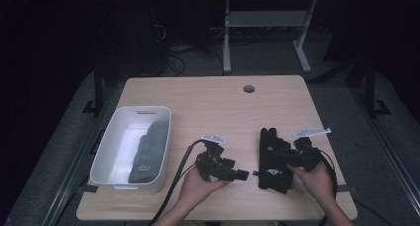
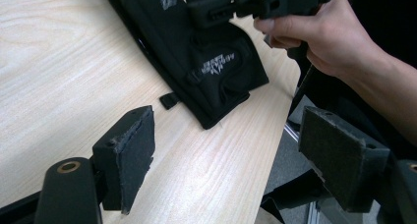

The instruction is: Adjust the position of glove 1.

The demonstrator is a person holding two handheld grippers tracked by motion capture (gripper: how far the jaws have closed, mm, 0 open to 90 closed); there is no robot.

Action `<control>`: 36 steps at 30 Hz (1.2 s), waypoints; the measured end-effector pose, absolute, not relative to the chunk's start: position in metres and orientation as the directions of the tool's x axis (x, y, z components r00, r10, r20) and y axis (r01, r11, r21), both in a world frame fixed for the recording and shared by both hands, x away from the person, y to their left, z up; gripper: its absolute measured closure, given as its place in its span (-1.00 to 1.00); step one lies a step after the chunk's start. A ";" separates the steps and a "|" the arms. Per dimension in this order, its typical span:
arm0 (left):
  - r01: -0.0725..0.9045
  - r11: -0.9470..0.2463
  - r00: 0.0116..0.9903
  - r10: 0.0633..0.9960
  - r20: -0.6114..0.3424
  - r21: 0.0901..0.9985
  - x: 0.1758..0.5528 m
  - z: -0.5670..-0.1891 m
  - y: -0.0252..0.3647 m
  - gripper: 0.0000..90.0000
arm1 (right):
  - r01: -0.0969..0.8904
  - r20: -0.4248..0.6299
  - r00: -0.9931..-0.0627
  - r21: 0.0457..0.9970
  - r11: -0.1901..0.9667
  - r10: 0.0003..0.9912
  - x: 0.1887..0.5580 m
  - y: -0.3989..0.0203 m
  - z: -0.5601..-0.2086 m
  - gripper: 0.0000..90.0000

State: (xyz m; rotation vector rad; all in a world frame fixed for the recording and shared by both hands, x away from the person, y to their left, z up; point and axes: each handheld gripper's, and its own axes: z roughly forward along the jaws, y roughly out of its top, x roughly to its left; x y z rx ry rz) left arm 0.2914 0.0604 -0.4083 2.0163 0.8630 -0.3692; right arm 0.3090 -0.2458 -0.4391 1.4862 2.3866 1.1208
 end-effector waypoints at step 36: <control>0.751 -0.437 0.661 0.497 -0.562 0.496 0.302 -0.459 0.031 -0.40 | 0.713 0.323 -0.570 0.652 0.258 0.756 0.290 -0.240 -0.446 0.03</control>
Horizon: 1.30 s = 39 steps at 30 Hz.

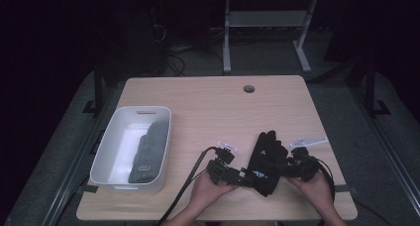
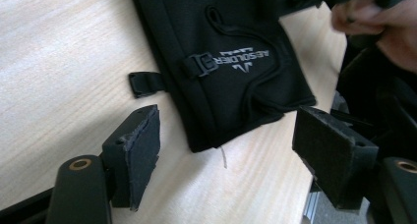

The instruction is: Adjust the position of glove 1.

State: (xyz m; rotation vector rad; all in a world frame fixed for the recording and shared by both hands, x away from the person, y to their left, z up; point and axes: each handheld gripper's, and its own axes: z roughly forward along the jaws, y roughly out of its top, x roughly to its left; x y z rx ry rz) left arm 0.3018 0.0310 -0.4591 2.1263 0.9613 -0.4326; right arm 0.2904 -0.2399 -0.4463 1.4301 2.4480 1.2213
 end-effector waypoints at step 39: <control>0.708 -0.517 0.706 0.503 -0.498 0.481 0.314 -0.465 0.010 0.76 | 0.785 0.418 -0.397 0.616 0.066 0.817 0.326 -0.268 -0.468 0.67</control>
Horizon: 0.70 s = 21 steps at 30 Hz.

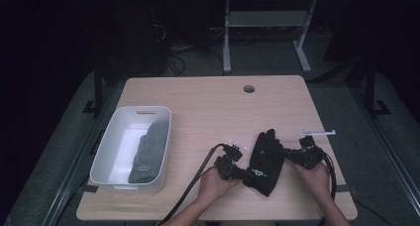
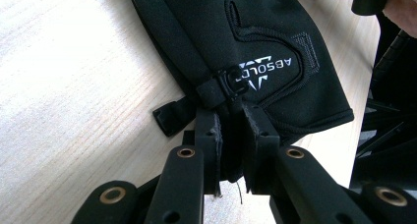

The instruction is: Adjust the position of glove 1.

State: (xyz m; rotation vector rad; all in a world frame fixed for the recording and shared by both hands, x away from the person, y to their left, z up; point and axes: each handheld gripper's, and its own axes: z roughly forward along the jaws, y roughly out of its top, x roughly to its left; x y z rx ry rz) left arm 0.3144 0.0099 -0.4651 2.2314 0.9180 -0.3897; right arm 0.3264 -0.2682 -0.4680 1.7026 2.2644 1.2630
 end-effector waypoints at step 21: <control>0.712 -0.493 0.703 0.504 -0.503 0.500 0.313 -0.457 0.025 0.79 | 0.775 0.462 -0.419 0.631 0.042 0.782 0.327 -0.264 -0.451 0.75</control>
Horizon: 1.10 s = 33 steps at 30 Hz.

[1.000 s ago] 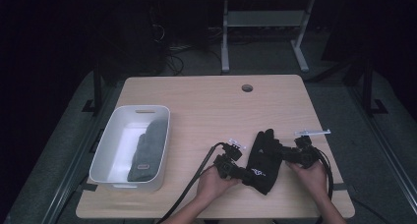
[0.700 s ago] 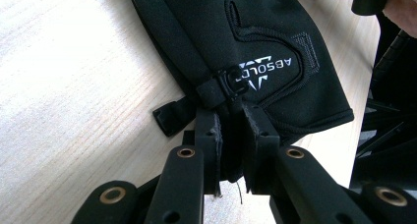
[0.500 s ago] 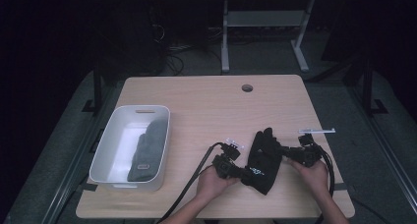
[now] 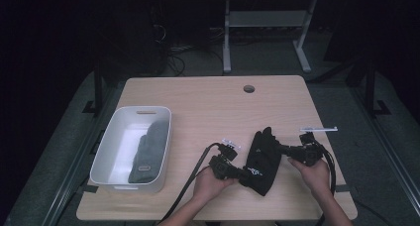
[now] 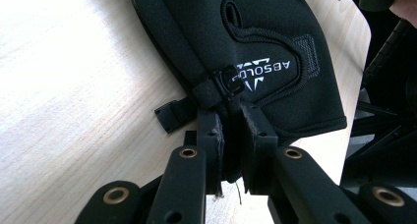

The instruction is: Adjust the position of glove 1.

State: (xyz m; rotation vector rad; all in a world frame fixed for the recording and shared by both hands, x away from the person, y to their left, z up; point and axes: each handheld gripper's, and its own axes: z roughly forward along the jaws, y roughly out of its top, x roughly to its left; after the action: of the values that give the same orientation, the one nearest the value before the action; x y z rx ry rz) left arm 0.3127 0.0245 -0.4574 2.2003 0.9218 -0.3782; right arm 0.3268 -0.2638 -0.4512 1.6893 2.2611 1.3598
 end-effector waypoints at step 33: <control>0.679 -0.459 0.732 0.482 -0.482 0.573 0.308 -0.419 0.052 0.79 | 0.755 0.534 -0.457 0.655 -0.006 0.712 0.336 -0.247 -0.412 0.78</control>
State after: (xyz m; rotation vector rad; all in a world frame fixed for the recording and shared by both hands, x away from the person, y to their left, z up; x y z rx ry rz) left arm 0.3080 0.0524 -0.4187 2.1465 0.8737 -0.3207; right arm 0.3358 -0.2474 -0.4122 1.6598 2.2457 1.5356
